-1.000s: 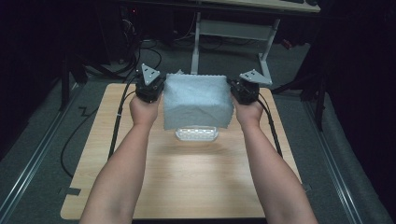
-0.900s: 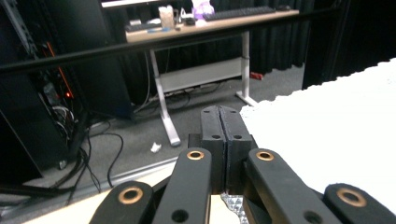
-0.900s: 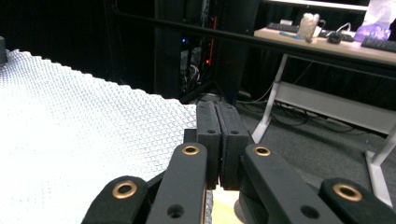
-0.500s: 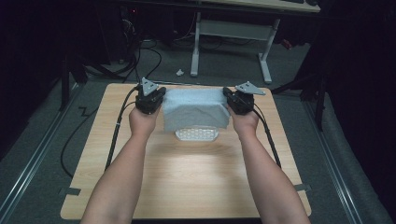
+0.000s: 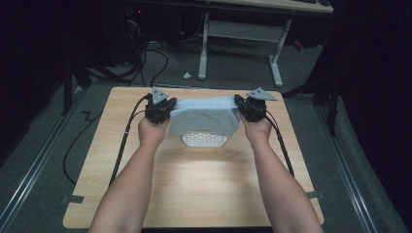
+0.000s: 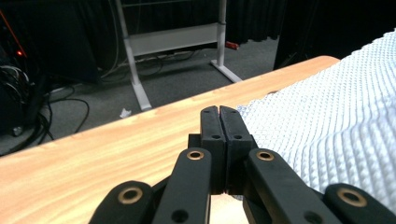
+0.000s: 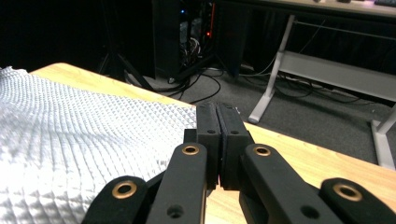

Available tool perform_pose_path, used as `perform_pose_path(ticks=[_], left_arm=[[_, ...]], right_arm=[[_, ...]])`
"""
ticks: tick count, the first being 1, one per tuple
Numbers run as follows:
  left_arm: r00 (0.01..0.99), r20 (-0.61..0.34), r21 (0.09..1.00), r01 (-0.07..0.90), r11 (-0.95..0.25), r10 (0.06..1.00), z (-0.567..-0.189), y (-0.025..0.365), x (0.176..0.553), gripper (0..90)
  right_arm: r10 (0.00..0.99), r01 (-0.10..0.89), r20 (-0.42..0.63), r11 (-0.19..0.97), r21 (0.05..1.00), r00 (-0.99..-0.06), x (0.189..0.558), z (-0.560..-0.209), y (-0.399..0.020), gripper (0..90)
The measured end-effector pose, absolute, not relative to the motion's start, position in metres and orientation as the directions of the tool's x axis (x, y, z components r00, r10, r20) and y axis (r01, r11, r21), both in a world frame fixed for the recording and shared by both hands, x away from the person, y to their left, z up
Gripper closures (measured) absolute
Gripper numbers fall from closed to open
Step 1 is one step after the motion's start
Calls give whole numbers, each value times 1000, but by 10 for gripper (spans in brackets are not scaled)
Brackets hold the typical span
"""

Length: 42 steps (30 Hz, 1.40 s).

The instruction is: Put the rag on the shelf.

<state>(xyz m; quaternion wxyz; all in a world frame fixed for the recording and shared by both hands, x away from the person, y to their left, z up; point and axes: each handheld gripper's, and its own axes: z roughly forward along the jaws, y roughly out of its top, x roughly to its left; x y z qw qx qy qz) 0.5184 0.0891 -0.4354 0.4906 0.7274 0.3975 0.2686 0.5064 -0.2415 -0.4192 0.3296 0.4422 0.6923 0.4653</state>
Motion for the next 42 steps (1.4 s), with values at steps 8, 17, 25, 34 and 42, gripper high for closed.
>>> perform_pose_path(ticks=[8, 17, 25, 34, 42], left_arm=[[557, -11, 913, 345, -219, 830, -454, 88, 514, 894], [566, -52, 915, 357, -188, 823, -470, 93, 506, 892], [568, -63, 917, 357, -176, 821, -474, 94, 499, 887], [565, -53, 921, 345, -178, 824, -474, 96, 496, 865], [521, -49, 925, 345, -158, 852, -471, 100, 497, 727]], right_arm=[[920, 334, -25, 167, 928, -391, 507, -435, -243, 900], [919, 368, 34, 123, 922, -392, 502, -452, -245, 899], [921, 371, 36, 120, 921, -388, 498, -458, -243, 897], [921, 372, 2, 155, 915, -389, 494, -461, -240, 863], [926, 374, 6, 146, 916, -377, 494, -460, -246, 790]])
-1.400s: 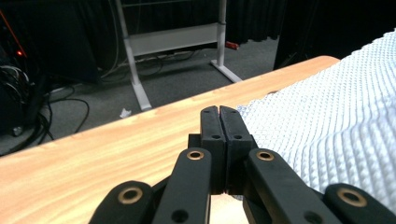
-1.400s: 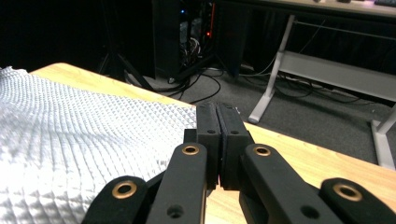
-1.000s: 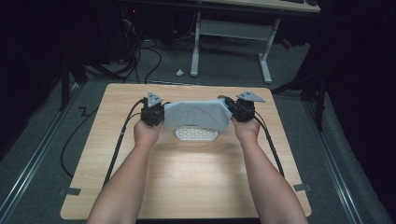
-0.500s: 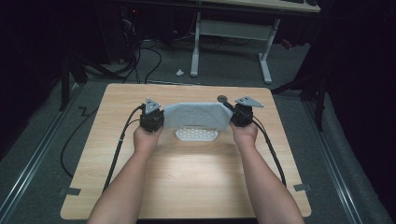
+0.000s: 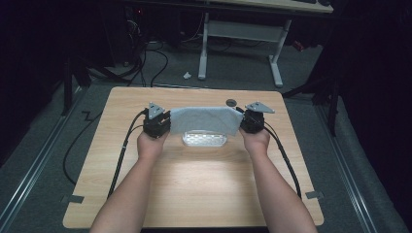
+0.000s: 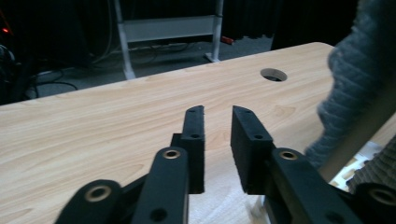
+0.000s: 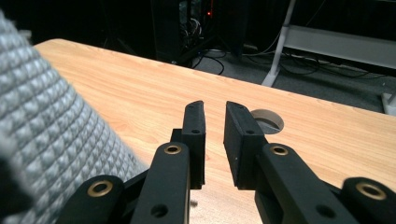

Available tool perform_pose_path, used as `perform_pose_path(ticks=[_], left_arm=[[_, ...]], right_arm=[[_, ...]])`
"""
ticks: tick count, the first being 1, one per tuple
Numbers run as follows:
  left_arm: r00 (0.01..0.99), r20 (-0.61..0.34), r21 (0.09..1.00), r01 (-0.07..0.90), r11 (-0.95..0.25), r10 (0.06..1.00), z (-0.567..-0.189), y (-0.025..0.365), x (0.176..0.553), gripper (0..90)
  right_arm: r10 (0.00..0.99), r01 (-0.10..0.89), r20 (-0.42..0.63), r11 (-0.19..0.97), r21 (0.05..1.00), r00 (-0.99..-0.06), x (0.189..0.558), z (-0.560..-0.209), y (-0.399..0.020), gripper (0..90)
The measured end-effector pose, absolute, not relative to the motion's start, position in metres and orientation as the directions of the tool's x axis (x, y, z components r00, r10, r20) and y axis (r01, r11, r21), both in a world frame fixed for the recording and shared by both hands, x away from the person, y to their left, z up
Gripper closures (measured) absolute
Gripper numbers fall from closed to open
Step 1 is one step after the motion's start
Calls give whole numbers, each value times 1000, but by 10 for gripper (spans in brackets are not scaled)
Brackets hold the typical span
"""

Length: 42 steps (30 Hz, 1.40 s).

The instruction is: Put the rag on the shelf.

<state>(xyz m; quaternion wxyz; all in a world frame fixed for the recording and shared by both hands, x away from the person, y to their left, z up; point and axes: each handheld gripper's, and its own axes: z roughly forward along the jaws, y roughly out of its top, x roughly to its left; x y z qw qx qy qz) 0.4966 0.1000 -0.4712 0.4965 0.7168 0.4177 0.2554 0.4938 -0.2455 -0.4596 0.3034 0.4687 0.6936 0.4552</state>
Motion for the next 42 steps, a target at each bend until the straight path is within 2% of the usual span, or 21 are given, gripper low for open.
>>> perform_pose_path(ticks=[5, 26, 42], left_arm=[[498, -56, 922, 358, -146, 865, -470, 104, 498, 678], [470, -38, 926, 349, -146, 882, -458, 121, 495, 675], [443, -52, 919, 373, -131, 895, -457, 141, 478, 651]], right_arm=[[930, 364, 1, 143, 920, -368, 494, -455, -249, 779], [941, 349, -7, 132, 928, -338, 489, -444, -268, 768], [944, 328, -54, 166, 930, -325, 466, -441, -280, 734]])
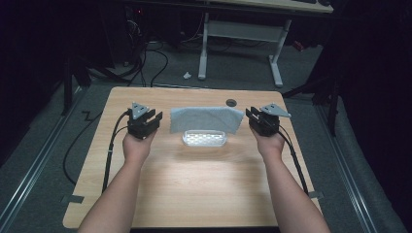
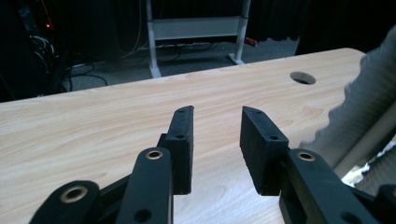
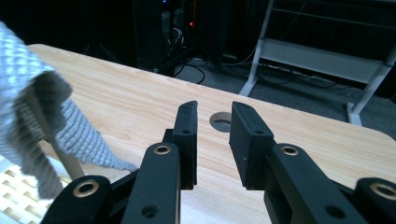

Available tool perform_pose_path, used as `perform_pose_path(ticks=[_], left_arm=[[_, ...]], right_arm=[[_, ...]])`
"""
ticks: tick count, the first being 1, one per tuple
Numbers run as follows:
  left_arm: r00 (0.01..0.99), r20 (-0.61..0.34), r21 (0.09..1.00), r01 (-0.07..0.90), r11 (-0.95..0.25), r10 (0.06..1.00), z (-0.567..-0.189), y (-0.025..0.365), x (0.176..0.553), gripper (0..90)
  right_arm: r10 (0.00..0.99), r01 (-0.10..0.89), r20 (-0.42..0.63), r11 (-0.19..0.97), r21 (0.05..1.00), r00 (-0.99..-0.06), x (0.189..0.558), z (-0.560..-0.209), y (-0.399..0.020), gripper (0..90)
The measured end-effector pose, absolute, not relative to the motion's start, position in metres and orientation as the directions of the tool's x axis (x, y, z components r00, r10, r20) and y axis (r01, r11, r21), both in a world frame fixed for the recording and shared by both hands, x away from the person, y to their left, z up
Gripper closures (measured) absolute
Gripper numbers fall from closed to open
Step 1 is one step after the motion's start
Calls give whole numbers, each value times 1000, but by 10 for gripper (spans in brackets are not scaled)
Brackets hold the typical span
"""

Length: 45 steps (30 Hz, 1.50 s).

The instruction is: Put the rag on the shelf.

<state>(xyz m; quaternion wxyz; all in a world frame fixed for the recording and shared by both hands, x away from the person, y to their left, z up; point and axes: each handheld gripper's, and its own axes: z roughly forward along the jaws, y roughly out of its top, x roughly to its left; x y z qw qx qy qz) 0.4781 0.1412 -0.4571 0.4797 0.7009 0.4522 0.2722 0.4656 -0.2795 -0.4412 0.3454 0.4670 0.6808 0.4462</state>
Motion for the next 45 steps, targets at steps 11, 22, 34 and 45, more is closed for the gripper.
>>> perform_pose_path(ticks=[11, 22, 34, 45], left_arm=[[472, -42, 913, 375, -158, 881, -459, 152, 455, 609], [530, -66, 917, 366, -158, 846, -468, 156, 395, 545], [594, -59, 907, 368, -206, 802, -483, 140, 318, 403], [654, 114, 874, 292, -388, 748, -506, 105, 270, 329]], right_arm=[[938, 332, -80, 198, 922, -336, 440, -443, -288, 681], [917, 303, -101, 229, 925, -385, 391, -446, -292, 636], [889, 271, -106, 247, 930, -446, 313, -463, -275, 524], [863, 311, -102, 286, 906, -494, 283, -499, -250, 404]])
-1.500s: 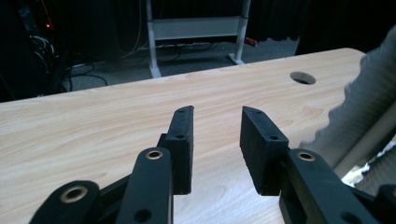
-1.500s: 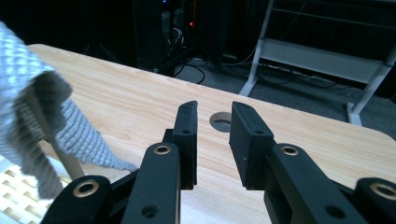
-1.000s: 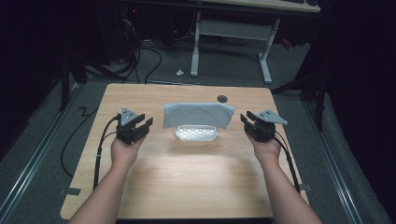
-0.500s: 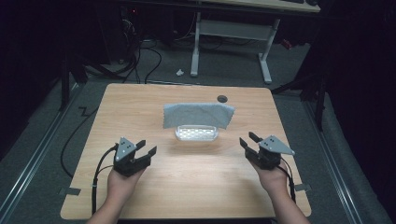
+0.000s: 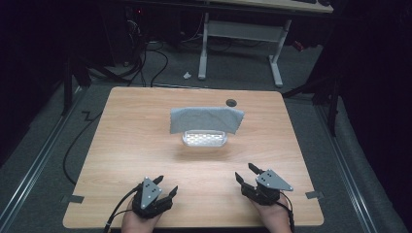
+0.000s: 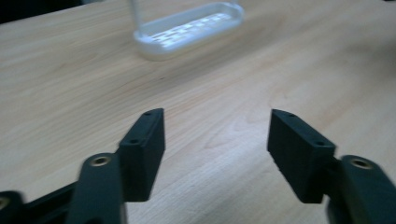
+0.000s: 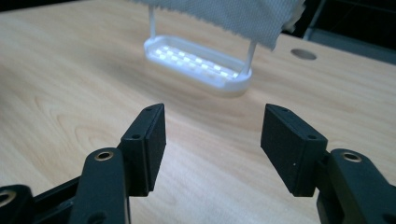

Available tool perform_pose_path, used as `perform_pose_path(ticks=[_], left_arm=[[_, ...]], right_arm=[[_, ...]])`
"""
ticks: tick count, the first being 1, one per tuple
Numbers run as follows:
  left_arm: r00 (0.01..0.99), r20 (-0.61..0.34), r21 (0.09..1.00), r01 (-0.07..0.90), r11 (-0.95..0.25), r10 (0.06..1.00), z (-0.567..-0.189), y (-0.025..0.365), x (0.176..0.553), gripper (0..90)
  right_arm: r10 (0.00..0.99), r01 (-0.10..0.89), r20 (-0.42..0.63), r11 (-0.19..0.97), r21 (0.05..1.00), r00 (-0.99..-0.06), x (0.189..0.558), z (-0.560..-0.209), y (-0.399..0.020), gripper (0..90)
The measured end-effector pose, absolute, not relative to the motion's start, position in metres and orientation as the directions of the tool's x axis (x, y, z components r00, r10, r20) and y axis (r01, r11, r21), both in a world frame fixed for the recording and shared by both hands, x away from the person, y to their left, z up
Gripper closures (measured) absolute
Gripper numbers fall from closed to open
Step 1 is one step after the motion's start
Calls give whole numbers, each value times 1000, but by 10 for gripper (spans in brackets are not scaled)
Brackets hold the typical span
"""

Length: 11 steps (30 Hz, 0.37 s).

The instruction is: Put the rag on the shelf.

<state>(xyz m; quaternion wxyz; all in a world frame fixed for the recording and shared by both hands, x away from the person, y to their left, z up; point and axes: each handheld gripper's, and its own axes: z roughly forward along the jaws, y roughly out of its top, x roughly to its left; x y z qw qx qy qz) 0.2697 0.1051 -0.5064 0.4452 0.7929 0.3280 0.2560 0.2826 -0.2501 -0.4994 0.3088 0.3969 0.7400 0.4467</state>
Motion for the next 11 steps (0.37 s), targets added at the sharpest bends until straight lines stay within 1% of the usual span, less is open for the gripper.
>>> perform_pose_path(ticks=[1, 2, 3, 4, 5, 8, 11], left_arm=[[650, 139, 872, 277, -404, 747, -506, 106, 269, 322], [654, 121, 869, 294, -398, 747, -508, 108, 272, 335], [656, 92, 867, 317, -384, 749, -510, 110, 274, 332], [656, 37, 865, 356, -352, 754, -513, 113, 278, 330], [654, 13, 864, 374, -338, 756, -514, 115, 280, 330], [643, -9, 865, 389, -317, 766, -515, 119, 284, 329], [636, -25, 868, 397, -299, 771, -516, 121, 286, 329]], right_arm=[[858, 328, -97, 294, 898, -504, 285, -502, -251, 388], [858, 343, -100, 305, 888, -503, 287, -506, -252, 383], [861, 356, -98, 307, 882, -499, 290, -509, -255, 384], [866, 372, -88, 300, 879, -492, 291, -511, -257, 383], [875, 388, -74, 286, 876, -478, 292, -512, -261, 382], [889, 387, -62, 260, 885, -455, 293, -510, -264, 382], [889, 381, -59, 254, 889, -454, 290, -510, -265, 381]])
